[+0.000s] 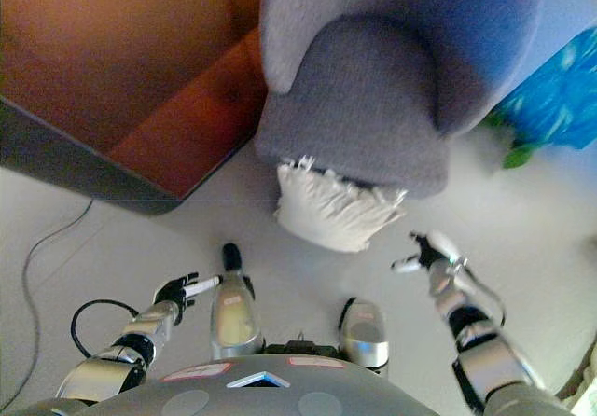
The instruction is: Pick up the pillow and put it on the sofa.
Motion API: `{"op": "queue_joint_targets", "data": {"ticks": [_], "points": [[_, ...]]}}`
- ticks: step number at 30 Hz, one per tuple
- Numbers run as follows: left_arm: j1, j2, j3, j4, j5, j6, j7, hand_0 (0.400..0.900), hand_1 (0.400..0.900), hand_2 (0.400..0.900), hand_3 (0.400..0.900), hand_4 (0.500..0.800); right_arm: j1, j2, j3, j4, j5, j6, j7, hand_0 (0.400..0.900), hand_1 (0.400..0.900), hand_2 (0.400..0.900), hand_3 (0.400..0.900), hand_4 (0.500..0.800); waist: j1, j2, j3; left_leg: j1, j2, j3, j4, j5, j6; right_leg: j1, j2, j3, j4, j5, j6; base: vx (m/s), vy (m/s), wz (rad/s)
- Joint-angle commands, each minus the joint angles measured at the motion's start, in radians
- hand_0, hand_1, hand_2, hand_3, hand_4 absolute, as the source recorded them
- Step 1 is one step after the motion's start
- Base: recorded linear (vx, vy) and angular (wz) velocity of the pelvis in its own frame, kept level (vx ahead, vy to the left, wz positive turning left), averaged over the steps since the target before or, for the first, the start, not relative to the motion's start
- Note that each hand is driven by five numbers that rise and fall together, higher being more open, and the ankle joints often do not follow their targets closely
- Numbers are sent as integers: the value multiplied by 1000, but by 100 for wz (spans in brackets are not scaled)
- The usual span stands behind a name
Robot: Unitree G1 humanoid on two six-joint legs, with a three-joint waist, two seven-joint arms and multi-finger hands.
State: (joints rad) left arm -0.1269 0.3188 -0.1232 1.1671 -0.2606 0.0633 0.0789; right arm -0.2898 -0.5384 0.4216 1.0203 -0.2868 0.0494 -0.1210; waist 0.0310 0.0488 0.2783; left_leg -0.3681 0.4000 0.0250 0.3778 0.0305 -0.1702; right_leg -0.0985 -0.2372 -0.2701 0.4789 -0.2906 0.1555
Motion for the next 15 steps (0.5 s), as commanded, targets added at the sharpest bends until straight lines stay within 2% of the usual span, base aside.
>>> {"op": "queue_joint_targets", "data": {"ticks": [1,6,15], "points": [[51,127,-29,16,23,54,28,900,900,900,900,800,-90,-71,-37,-38,-21,11,-14,900,900,900,900,800,33,1,39,46,85,-75,-44,117,-90,-122,-134,146,0,151,49,58,-18,33],[61,159,-17,16,-3,67,18,900,900,900,900,800,-202,-97,-2,-51,-46,71,7,900,900,900,900,800,52,13,67,12,64,-111,-11,103,-92,-199,-161,173,71,147,51,32,0,15],[70,162,-21,26,-71,59,34,900,900,900,900,800,-373,-132,48,4,-43,119,63,900,900,900,900,800,82,38,114,-77,46,-144,56,78,-92,-348,-200,207,194,131,42,-21,25,3]]}}
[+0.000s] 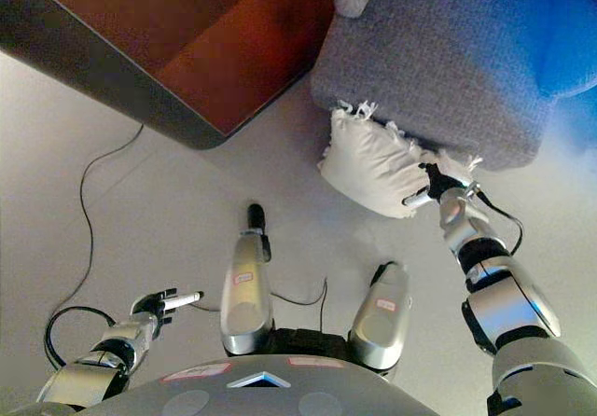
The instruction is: Pick up the pillow and put it on the sofa.
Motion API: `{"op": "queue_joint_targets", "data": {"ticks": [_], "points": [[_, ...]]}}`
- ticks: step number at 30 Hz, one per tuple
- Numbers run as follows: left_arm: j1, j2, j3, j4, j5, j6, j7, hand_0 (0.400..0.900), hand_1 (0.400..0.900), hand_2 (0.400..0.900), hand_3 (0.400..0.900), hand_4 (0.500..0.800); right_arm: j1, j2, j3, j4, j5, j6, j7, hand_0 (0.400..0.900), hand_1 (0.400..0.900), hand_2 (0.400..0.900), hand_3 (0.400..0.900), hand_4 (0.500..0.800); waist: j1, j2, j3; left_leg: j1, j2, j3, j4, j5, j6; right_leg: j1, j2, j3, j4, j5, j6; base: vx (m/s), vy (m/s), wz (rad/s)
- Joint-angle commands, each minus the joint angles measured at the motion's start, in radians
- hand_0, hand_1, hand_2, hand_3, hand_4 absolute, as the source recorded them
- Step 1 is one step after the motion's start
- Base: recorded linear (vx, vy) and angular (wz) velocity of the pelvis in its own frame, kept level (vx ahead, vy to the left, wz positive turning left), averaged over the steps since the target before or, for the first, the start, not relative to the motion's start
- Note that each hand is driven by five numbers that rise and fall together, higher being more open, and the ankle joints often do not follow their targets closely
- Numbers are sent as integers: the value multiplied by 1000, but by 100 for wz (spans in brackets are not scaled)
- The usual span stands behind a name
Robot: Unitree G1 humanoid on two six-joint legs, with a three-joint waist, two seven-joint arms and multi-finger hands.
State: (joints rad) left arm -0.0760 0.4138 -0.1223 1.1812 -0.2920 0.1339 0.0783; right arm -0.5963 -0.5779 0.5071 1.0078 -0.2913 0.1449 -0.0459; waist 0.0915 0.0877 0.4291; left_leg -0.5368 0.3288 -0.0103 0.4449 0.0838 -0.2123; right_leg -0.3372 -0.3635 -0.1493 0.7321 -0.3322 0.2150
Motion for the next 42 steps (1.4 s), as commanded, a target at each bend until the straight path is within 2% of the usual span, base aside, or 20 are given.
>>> {"op": "queue_joint_targets", "data": {"ticks": [1,6,12,20,27,36,42], "points": [[20,67,-21,13,-46,-10,36,900,900,900,900,800,-83,-96,-34,31,-36,23,-12,900,900,900,900,800,25,3,-35,84,117,-110,-9,20,-50,-124,-77,88,-49,172,-19,-48,23,4],[30,72,-16,40,-71,-23,18,900,900,900,900,800,-180,-127,-11,86,-35,47,-19,900,900,900,900,800,38,24,-16,37,101,-116,2,11,-45,-207,-85,109,11,159,-27,-48,31,3],[39,67,-20,48,-83,-40,-3,900,900,900,900,800,-245,-187,-5,128,-18,102,-76,900,900,900,900,800,38,50,-3,-4,76,-115,2,15,-33,-280,-90,139,62,144,-31,-46,44,1],[37,55,-45,16,-87,-30,-7,900,900,900,900,800,-278,-234,-35,168,-8,94,-89,900,900,900,900,800,34,54,1,7,71,-105,-15,17,-19,-290,-89,140,71,140,-39,0,0,0],[33,56,-57,-10,-109,-18,-1,900,900,900,900,800,-330,-271,-22,167,4,87,-65,900,900,900,900,800,35,60,13,6,62,-93,-25,21,-10,-311,-89,138,89,135,-45,0,0,0],[46,43,-62,-19,-124,-19,-6,900,900,900,900,800,-424,-299,1,195,51,77,-54,900,900,900,900,800,42,93,27,-12,41,-76,-38,31,3,-352,-91,144,130,117,-62,-8,18,3],[54,36,-65,-41,-146,-24,-13,900,900,900,900,800,-533,-313,54,201,72,78,14,900,900,900,900,800,50,123,50,-55,21,-80,-28,32,12,-409,-96,163,164,110,-76,-16,37,4]]}}
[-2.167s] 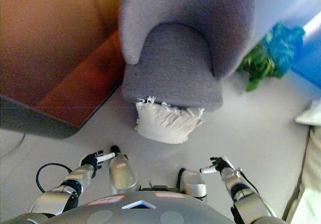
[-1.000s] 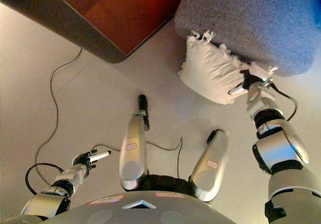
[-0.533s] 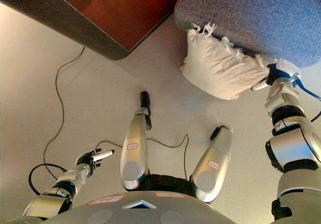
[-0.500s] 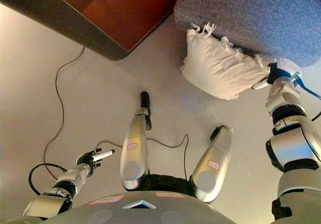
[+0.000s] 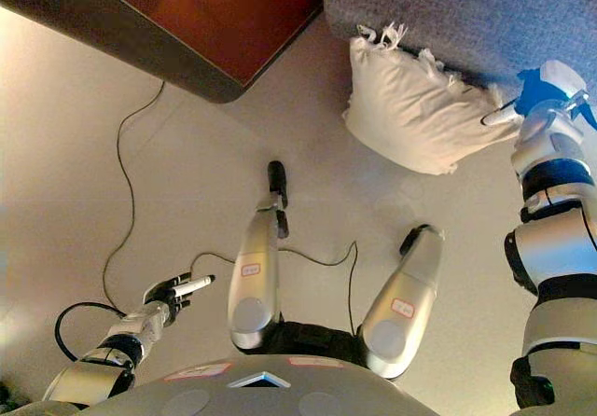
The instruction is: Pick up the pillow and put it on the sofa.
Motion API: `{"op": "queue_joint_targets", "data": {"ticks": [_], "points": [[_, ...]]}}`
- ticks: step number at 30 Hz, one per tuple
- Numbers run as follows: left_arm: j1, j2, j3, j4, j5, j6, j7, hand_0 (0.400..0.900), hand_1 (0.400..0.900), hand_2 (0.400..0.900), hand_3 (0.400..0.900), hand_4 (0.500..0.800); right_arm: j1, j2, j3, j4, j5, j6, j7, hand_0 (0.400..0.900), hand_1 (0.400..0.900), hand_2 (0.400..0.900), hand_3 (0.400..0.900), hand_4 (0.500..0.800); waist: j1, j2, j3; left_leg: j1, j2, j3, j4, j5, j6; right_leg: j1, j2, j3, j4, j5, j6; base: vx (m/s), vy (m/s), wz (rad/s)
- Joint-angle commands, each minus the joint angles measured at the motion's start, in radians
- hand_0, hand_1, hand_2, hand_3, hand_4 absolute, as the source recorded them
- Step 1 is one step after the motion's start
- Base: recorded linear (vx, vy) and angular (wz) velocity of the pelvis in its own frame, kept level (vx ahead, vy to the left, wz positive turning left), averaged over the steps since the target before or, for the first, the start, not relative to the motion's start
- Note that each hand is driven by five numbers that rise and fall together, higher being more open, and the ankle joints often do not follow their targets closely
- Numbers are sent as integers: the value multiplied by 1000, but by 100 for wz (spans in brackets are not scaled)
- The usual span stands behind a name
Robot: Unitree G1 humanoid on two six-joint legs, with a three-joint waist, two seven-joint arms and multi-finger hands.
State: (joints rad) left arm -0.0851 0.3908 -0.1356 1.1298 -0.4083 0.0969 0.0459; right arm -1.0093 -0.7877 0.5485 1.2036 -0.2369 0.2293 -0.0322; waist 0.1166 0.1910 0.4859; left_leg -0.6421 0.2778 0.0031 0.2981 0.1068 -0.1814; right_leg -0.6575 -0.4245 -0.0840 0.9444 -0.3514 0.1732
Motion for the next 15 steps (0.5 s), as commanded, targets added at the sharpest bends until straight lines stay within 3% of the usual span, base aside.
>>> {"op": "queue_joint_targets", "data": {"ticks": [1,15], "points": [[66,57,-52,7,-32,14,19,900,900,900,900,800,-131,-104,18,7,21,-10,3,900,900,900,900,800,26,24,-2,43,69,-93,120,10,-18,-98,-35,100,-44,127,-37,-29,37,5],[98,37,-59,-20,-51,-30,-33,900,900,900,900,800,-211,-52,63,-6,61,3,34,900,900,900,900,800,40,68,34,-29,40,-79,113,-1,3,-202,-26,120,16,92,-56,-3,19,4]]}}
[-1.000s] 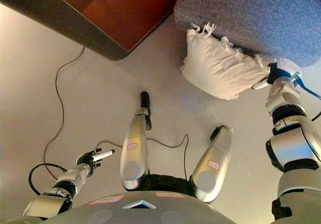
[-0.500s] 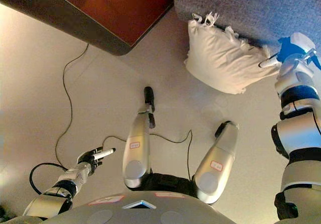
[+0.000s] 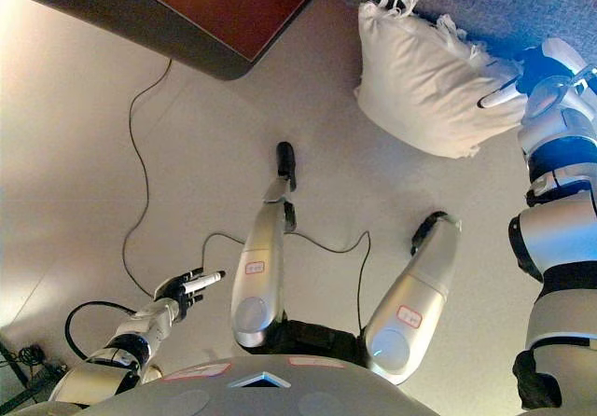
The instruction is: Pick up the pillow and put it on the sofa.
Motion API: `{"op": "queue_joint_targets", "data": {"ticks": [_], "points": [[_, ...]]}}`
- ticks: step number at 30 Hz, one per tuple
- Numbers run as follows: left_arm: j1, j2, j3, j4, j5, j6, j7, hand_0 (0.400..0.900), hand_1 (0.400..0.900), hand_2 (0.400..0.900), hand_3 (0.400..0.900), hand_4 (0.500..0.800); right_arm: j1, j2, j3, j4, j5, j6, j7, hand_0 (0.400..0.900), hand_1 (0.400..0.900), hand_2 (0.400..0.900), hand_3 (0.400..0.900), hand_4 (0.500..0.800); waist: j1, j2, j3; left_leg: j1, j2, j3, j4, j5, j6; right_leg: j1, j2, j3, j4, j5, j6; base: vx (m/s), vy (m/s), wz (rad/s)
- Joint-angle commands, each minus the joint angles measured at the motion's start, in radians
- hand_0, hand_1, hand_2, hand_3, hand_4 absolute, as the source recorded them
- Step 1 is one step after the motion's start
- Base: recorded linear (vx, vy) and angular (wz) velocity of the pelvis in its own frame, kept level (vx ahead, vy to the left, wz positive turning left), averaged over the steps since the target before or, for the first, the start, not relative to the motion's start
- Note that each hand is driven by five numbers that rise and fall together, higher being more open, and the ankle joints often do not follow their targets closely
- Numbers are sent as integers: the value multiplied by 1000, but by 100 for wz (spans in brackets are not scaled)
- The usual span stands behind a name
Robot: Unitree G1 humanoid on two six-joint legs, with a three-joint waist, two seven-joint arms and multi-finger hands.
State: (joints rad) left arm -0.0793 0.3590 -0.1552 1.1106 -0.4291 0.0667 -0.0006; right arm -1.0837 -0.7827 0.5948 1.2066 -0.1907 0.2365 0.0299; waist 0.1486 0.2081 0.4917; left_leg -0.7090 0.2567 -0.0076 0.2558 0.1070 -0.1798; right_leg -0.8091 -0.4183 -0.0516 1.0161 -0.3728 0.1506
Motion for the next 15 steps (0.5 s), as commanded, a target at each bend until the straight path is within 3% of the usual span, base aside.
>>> {"op": "queue_joint_targets", "data": {"ticks": [1,9,13,15], "points": [[94,66,-43,0,-34,-4,13,900,900,900,900,800,-143,-54,17,-5,10,-3,-29,900,900,900,900,800,9,54,28,35,59,-68,155,-2,2,-55,-33,86,-55,113,-35,0,24,6],[128,61,-37,-6,-54,-37,1,900,900,900,900,800,-227,-52,59,8,-26,-6,-21,900,900,900,900,800,26,81,28,-17,40,-74,153,0,13,-137,-29,96,-24,111,-50,-5,16,5],[143,66,-25,-19,-60,-36,-9,900,900,900,900,800,-279,-57,92,5,-37,-7,18,900,900,900,900,800,35,94,28,-56,32,-72,158,1,17,-186,-32,100,-11,115,-55,-40,35,4],[163,68,-15,-17,-62,-59,-19,900,900,900,900,800,-319,-59,118,7,-35,-16,61,900,900,900,900,800,44,104,28,-83,27,-71,159,3,19,-221,-35,100,-6,118,-58,-48,55,1]]}}
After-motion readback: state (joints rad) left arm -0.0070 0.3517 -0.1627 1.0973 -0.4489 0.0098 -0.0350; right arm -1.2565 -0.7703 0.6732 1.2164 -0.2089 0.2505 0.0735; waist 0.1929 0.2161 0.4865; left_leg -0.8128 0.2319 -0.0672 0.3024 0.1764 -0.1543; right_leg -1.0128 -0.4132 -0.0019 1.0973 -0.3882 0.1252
